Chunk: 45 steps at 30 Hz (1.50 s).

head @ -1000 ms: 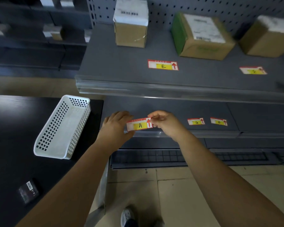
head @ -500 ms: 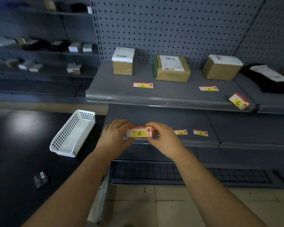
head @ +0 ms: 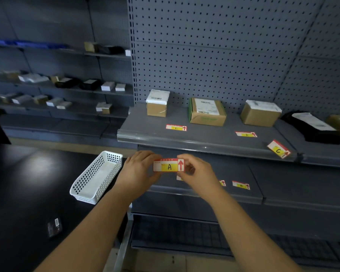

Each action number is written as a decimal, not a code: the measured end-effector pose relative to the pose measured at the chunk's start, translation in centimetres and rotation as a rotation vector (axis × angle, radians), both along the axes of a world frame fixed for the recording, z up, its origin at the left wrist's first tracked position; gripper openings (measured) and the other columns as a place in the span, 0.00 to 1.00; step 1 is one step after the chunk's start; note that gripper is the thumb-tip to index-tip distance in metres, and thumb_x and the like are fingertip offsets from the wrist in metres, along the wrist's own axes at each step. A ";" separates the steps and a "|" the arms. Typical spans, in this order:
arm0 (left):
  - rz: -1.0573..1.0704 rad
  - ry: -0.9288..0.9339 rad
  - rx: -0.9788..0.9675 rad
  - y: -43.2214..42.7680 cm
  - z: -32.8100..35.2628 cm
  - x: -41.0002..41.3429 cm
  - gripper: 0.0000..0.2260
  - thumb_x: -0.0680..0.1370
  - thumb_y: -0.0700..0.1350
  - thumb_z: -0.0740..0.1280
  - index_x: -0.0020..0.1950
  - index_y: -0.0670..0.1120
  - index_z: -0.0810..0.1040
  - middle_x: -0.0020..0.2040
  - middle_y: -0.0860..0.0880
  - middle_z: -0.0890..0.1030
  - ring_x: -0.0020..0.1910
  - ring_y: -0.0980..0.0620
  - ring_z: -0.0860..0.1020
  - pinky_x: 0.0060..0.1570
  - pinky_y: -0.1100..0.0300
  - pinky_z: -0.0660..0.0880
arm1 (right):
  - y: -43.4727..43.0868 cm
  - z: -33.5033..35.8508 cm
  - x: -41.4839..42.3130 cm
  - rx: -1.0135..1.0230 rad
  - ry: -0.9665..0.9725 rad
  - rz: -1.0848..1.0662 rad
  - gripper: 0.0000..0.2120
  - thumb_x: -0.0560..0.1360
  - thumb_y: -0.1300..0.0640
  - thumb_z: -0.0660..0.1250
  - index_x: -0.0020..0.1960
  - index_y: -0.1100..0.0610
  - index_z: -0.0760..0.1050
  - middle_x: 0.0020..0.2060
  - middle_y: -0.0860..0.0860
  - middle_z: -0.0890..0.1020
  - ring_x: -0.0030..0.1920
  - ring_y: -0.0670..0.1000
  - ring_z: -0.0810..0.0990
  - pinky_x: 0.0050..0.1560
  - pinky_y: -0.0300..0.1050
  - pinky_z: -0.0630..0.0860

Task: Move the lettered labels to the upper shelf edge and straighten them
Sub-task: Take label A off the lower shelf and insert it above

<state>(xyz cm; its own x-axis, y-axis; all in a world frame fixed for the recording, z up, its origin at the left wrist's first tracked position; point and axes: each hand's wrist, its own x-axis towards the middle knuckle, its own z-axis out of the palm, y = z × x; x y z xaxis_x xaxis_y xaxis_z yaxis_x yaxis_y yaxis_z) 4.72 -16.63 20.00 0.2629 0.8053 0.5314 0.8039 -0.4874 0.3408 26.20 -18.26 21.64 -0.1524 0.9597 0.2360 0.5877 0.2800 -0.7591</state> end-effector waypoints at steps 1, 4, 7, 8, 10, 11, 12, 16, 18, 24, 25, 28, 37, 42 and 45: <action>0.002 -0.001 0.008 0.8 0.1 -0.3 0.19 0.70 0.51 0.73 0.59 0.50 0.77 0.55 0.52 0.79 0.55 0.49 0.76 0.54 0.48 0.73 | 0.7 0.3 -0.3 0.006 0.009 0.000 0.20 0.72 0.60 0.73 0.60 0.42 0.76 0.43 0.36 0.76 0.46 0.37 0.76 0.49 0.34 0.73; 0.017 -0.015 0.022 3.2 0.7 -1.2 0.19 0.70 0.50 0.73 0.60 0.49 0.77 0.56 0.51 0.79 0.56 0.48 0.76 0.55 0.48 0.72 | 3.2 1.3 -1.4 -0.008 0.038 0.006 0.20 0.71 0.59 0.73 0.60 0.42 0.77 0.42 0.37 0.77 0.45 0.37 0.76 0.47 0.31 0.72; 0.023 -0.025 0.033 5.5 1.7 -2.1 0.19 0.71 0.51 0.72 0.60 0.49 0.77 0.57 0.51 0.79 0.57 0.49 0.75 0.57 0.49 0.70 | 5.7 2.5 -2.5 -0.011 0.061 -0.004 0.19 0.72 0.59 0.73 0.60 0.43 0.77 0.42 0.40 0.77 0.45 0.40 0.76 0.45 0.30 0.72; 0.021 -0.034 0.036 6.2 2.0 -2.4 0.19 0.71 0.51 0.72 0.60 0.49 0.77 0.57 0.50 0.79 0.57 0.49 0.75 0.56 0.49 0.70 | 6.5 2.7 -2.8 -0.016 0.066 -0.013 0.19 0.73 0.59 0.72 0.61 0.43 0.77 0.42 0.42 0.76 0.45 0.42 0.77 0.46 0.32 0.73; 0.008 -0.059 0.038 7.7 2.3 -2.8 0.18 0.71 0.50 0.72 0.59 0.49 0.77 0.57 0.50 0.79 0.56 0.48 0.76 0.56 0.49 0.71 | 7.8 3.0 -3.4 -0.030 0.097 -0.029 0.19 0.74 0.59 0.71 0.61 0.43 0.77 0.42 0.43 0.75 0.45 0.45 0.77 0.46 0.36 0.74; 0.003 -0.072 0.030 8.3 2.2 -3.1 0.17 0.71 0.50 0.72 0.59 0.49 0.77 0.57 0.51 0.79 0.56 0.48 0.76 0.56 0.49 0.72 | 8.4 3.1 -3.7 -0.037 0.121 -0.030 0.18 0.74 0.60 0.71 0.60 0.42 0.77 0.41 0.44 0.75 0.44 0.45 0.76 0.46 0.37 0.74; 0.002 -0.082 0.021 8.8 2.0 -3.4 0.18 0.71 0.51 0.72 0.59 0.49 0.77 0.57 0.51 0.79 0.56 0.48 0.75 0.56 0.48 0.72 | 8.9 3.1 -3.9 -0.043 0.141 -0.031 0.18 0.75 0.61 0.70 0.60 0.42 0.77 0.41 0.44 0.74 0.44 0.45 0.76 0.45 0.36 0.74; 0.020 -0.099 -0.016 9.7 0.4 -4.7 0.20 0.70 0.49 0.73 0.61 0.51 0.76 0.57 0.50 0.79 0.56 0.46 0.76 0.55 0.46 0.73 | 10.6 3.0 -3.7 -0.049 0.155 -0.074 0.17 0.76 0.61 0.69 0.59 0.42 0.78 0.43 0.46 0.77 0.44 0.45 0.76 0.44 0.36 0.73; 0.043 -0.086 -0.023 9.7 -0.6 -5.1 0.20 0.70 0.49 0.74 0.60 0.49 0.77 0.57 0.49 0.79 0.56 0.45 0.76 0.55 0.46 0.73 | 11.2 2.8 -3.6 -0.057 0.139 -0.091 0.17 0.77 0.62 0.68 0.60 0.43 0.77 0.45 0.46 0.78 0.46 0.45 0.77 0.44 0.36 0.72; 0.105 -0.045 0.018 10.2 -2.1 -4.8 0.17 0.69 0.50 0.74 0.56 0.47 0.79 0.54 0.48 0.80 0.54 0.44 0.76 0.53 0.47 0.71 | 12.5 2.8 -4.0 -0.049 0.092 -0.101 0.17 0.78 0.61 0.66 0.63 0.46 0.76 0.49 0.47 0.78 0.46 0.41 0.76 0.38 0.28 0.71; 0.113 -0.037 0.030 10.4 -2.2 -4.6 0.17 0.69 0.51 0.73 0.55 0.47 0.80 0.54 0.48 0.80 0.54 0.44 0.76 0.53 0.47 0.71 | 12.6 2.8 -4.1 -0.050 0.092 -0.102 0.17 0.78 0.61 0.66 0.64 0.46 0.75 0.49 0.47 0.78 0.46 0.41 0.77 0.38 0.28 0.72; 0.152 -0.016 0.035 10.8 -2.5 -3.9 0.19 0.69 0.52 0.73 0.57 0.47 0.79 0.56 0.49 0.79 0.57 0.45 0.75 0.57 0.46 0.69 | 13.0 2.6 -3.9 -0.050 0.093 -0.103 0.17 0.78 0.61 0.66 0.63 0.45 0.75 0.49 0.46 0.79 0.46 0.42 0.77 0.38 0.29 0.72; 0.224 0.001 0.013 12.9 -3.1 -2.7 0.19 0.69 0.52 0.73 0.57 0.49 0.78 0.57 0.49 0.76 0.59 0.45 0.72 0.58 0.46 0.67 | 14.7 2.4 -2.9 -0.003 0.117 -0.058 0.18 0.77 0.63 0.67 0.57 0.40 0.76 0.45 0.46 0.79 0.44 0.45 0.77 0.43 0.33 0.72; 0.311 -0.016 0.037 13.6 -3.5 -1.8 0.19 0.67 0.55 0.75 0.53 0.49 0.79 0.54 0.48 0.76 0.56 0.44 0.71 0.55 0.46 0.66 | 15.5 2.3 -2.7 0.034 0.141 -0.032 0.21 0.76 0.65 0.67 0.54 0.38 0.76 0.44 0.53 0.78 0.40 0.45 0.74 0.41 0.34 0.72; 0.346 -0.027 0.040 13.7 -3.7 -1.3 0.20 0.66 0.57 0.75 0.52 0.49 0.78 0.53 0.48 0.76 0.57 0.44 0.70 0.55 0.46 0.65 | 15.8 2.1 -2.7 0.018 0.133 -0.021 0.21 0.76 0.65 0.67 0.54 0.37 0.76 0.43 0.52 0.78 0.40 0.45 0.74 0.40 0.35 0.72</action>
